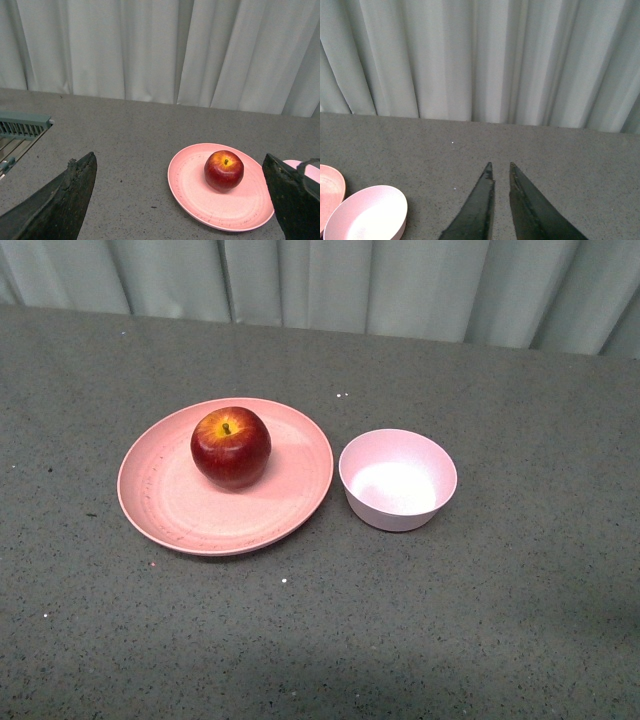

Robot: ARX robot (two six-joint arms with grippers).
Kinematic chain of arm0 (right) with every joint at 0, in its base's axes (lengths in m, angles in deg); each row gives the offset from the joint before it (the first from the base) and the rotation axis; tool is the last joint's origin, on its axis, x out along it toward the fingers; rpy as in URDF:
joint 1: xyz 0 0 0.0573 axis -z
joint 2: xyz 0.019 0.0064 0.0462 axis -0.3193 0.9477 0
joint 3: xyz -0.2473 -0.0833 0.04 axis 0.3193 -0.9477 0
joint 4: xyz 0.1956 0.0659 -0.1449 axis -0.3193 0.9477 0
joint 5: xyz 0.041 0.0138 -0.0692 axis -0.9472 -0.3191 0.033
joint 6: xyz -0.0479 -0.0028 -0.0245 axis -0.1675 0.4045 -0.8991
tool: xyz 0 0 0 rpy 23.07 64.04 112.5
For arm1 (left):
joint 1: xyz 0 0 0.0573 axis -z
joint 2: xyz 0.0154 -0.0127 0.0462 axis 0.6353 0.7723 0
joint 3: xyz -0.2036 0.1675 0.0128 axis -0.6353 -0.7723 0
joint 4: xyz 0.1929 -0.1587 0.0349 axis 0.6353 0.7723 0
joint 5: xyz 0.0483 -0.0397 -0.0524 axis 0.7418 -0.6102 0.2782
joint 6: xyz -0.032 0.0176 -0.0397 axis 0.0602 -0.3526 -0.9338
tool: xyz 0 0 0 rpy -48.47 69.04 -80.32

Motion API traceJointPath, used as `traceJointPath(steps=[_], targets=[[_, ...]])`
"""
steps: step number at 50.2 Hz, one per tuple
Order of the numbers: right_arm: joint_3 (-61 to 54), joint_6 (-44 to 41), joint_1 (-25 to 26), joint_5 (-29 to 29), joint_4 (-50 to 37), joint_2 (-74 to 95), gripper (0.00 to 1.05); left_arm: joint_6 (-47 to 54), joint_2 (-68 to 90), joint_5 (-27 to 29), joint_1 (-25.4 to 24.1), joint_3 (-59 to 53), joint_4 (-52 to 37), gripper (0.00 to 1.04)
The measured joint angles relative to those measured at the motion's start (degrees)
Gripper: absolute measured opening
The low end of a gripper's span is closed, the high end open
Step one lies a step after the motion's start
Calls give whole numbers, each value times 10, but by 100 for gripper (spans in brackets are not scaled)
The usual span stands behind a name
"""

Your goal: Move apple from plate to bowl

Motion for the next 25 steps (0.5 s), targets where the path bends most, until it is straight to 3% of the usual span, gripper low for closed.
traceJointPath(steps=[2,7,25], targets=[[-6,1,4,-3,13,-19,1,0,0,0,0,0,0,98],[-20,2,38,-45,51,-71,1,0,0,0,0,0,0,98],[-47,3,50,-49,187,-236,1,0,0,0,0,0,0,98]])
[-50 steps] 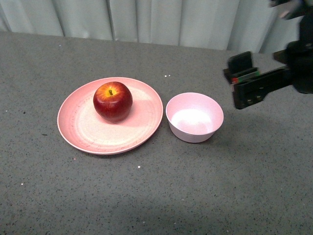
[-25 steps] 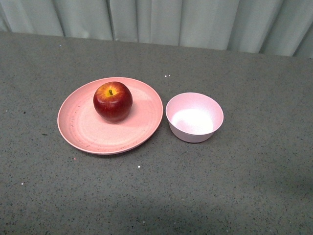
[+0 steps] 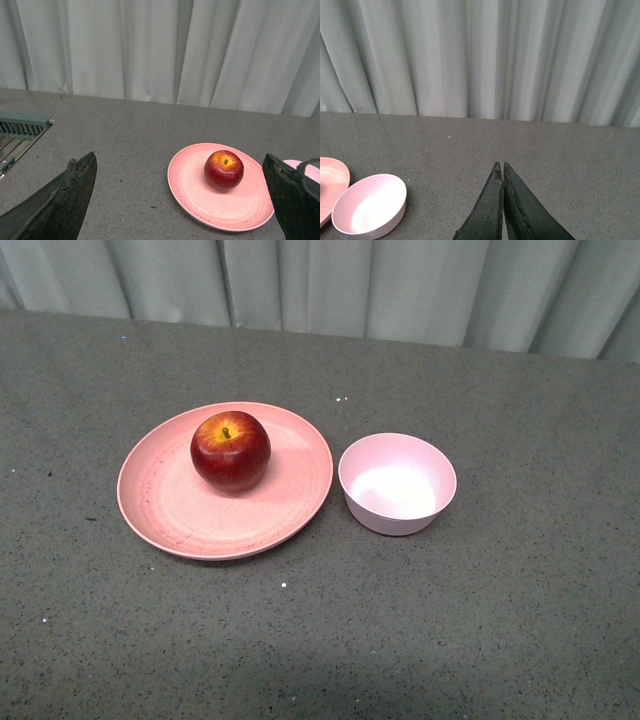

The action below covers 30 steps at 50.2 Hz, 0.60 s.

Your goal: Move apple from plate to bowl

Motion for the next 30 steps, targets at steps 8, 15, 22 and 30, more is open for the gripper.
traceJointPath(steps=[8,15,22,30], targets=[[-3,0,0,0,62,-69,1,0,0,0,0,0,0,98],[-3,0,0,0,98,-108,1,0,0,0,0,0,0,98],[-3,0,0,0,137,-150,1,0,0,0,0,0,0,98],[-3,0,0,0,172,-186,1,0,0,0,0,0,0,98]])
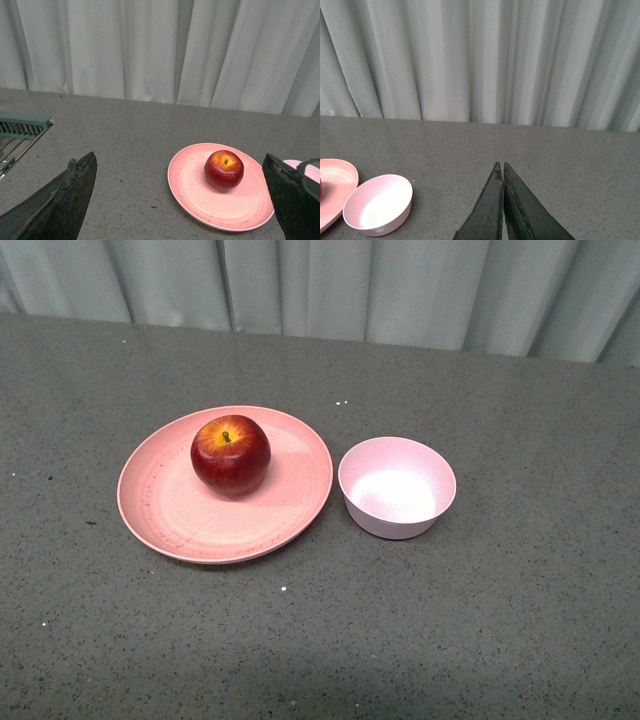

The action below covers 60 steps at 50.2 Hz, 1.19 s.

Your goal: Move apple from plate to bowl

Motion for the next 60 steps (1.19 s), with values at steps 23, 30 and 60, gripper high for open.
traceJointPath(steps=[23,30,60], targets=[[0,0,0,0,99,-101,1,0,0,0,0,0,0,98],[0,0,0,0,115,-117,1,0,0,0,0,0,0,98],[0,0,0,-1,216,-214,56,0,0,0,0,0,0,98]])
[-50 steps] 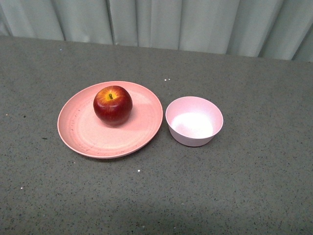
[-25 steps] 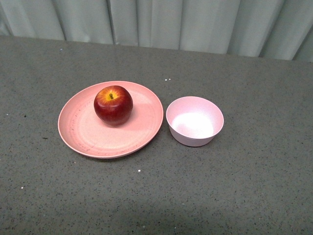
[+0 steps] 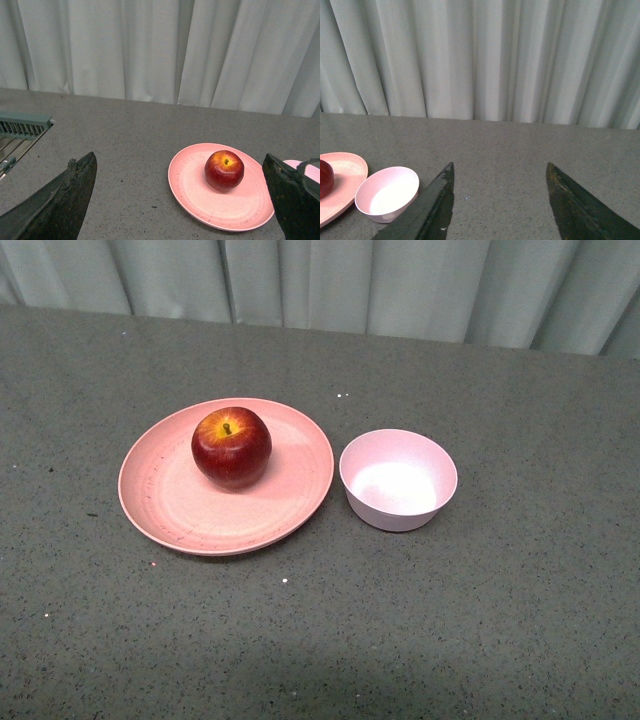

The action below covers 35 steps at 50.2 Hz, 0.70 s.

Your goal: Move apple from plate to bowl

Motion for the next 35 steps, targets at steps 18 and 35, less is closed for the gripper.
traceJointPath(steps=[18,35], targets=[[0,1,0,0,0,0,95,-64,345,98,23,30,-243,98],[0,1,0,0,0,0,95,-98,742,40,59,156,-436,98]])
